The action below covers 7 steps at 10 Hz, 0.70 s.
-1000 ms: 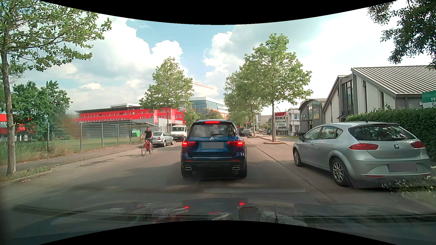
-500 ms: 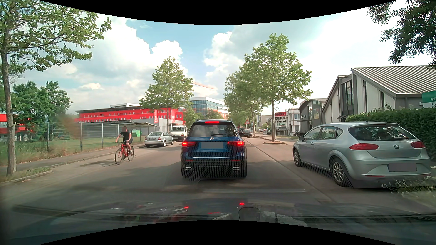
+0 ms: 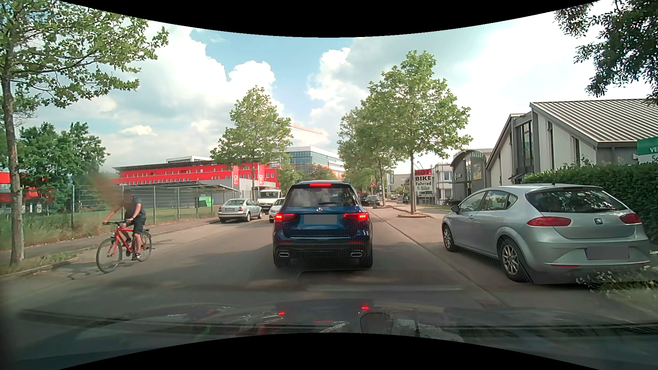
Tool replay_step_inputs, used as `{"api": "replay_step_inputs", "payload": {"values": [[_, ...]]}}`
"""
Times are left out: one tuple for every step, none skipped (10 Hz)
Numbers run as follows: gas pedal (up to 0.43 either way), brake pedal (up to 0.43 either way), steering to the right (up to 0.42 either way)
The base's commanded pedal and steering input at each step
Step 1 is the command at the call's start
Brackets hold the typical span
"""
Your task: Follow the waypoints while adhering to traffic rules and regulations
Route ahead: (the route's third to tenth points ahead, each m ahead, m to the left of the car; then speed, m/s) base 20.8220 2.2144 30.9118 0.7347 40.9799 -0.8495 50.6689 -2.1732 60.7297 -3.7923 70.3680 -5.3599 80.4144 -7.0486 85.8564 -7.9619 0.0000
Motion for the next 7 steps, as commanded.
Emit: {"api": "replay_step_inputs", "payload": {"values": [[0.0, 0.268, -0.005], [0.0, 0.268, -0.005], [0.0, 0.268, -0.005], [0.0, 0.268, -0.005], [0.0, 0.268, -0.005], [0.0, 0.268, -0.005], [0.0, 0.268, -0.005]]}}
